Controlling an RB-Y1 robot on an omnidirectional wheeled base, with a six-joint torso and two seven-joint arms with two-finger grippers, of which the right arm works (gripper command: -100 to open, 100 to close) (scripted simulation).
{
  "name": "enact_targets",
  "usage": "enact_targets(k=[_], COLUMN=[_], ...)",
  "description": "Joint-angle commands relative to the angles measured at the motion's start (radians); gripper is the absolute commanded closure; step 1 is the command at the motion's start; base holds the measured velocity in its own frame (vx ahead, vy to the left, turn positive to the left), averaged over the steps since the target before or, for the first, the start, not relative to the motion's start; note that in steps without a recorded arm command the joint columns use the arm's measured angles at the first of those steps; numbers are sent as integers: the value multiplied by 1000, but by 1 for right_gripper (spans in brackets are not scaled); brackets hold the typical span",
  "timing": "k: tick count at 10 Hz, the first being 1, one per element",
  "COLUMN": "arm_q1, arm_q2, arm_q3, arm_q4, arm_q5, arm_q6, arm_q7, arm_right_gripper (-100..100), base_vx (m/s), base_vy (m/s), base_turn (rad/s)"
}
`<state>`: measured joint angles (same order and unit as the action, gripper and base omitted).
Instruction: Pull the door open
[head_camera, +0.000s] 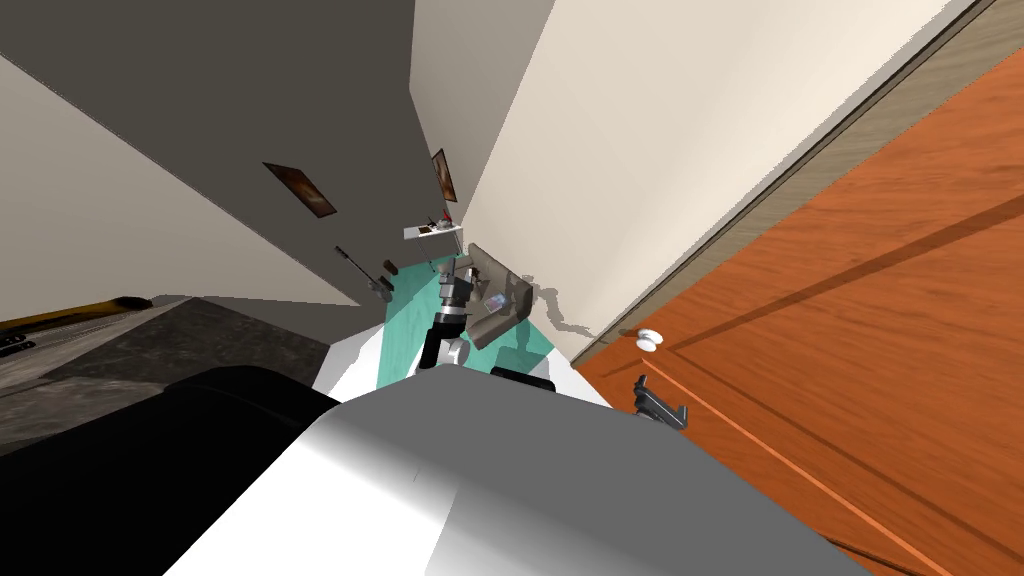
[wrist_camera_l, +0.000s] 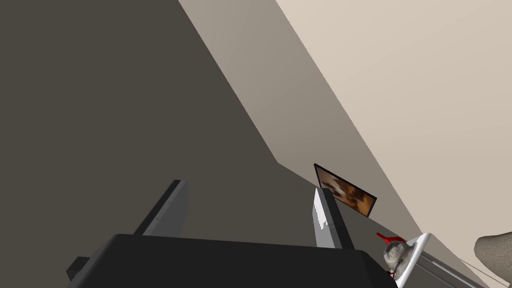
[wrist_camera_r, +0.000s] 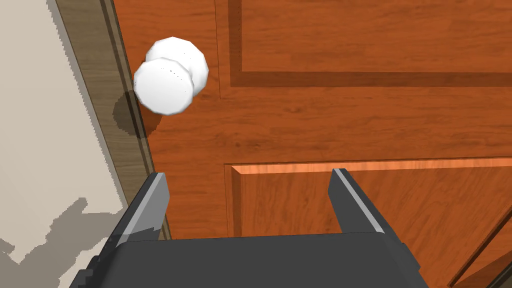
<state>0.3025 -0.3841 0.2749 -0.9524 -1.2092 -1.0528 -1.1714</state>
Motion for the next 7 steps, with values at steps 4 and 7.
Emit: enact_targets(k=[4,7], arm_q1=[-35,-55], arm_q2=[36,58], arm_q3=[-21,-33], arm_q4=[-21,-42], arm_q5=[-13,-26], arm_q6=[17,21], arm_q7=[80,121], arm_right_gripper=[-100,-100], base_vx=[-25,8], base_vy=[41,11], base_turn=[44,66])
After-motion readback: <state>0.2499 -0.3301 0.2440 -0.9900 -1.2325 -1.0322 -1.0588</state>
